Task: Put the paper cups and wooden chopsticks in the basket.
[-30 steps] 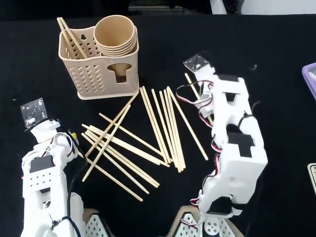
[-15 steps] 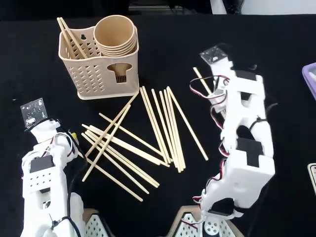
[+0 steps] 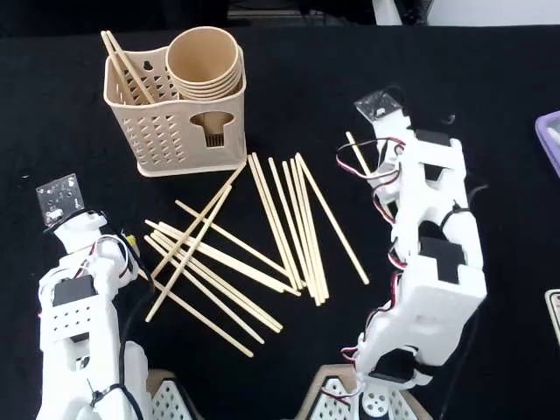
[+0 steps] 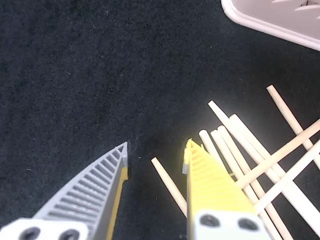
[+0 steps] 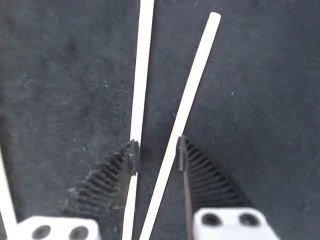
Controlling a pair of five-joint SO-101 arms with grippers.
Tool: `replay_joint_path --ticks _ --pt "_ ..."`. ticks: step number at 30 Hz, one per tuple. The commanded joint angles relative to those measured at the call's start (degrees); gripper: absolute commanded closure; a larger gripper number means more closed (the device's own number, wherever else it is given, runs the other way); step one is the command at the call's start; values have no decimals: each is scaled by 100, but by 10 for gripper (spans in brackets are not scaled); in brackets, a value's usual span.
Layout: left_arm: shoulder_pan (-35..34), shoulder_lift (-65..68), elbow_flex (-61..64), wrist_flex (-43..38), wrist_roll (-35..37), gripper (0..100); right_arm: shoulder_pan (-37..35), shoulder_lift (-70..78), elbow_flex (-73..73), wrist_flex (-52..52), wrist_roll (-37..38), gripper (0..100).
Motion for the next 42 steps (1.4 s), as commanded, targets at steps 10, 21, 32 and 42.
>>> replay_joint_path --ticks 10,21,32,42 --pt "-31 -105 -48 -105 0 812 53 -13 145 -53 580 971" --pt "-13 -105 -48 -105 0 812 387 -13 -453 545 571 988" --pt "-13 -105 -48 -114 0 812 281 -13 -488 659 571 986" --pt "-31 -105 -48 -114 0 812 -167 -558 -444 695 79 890"
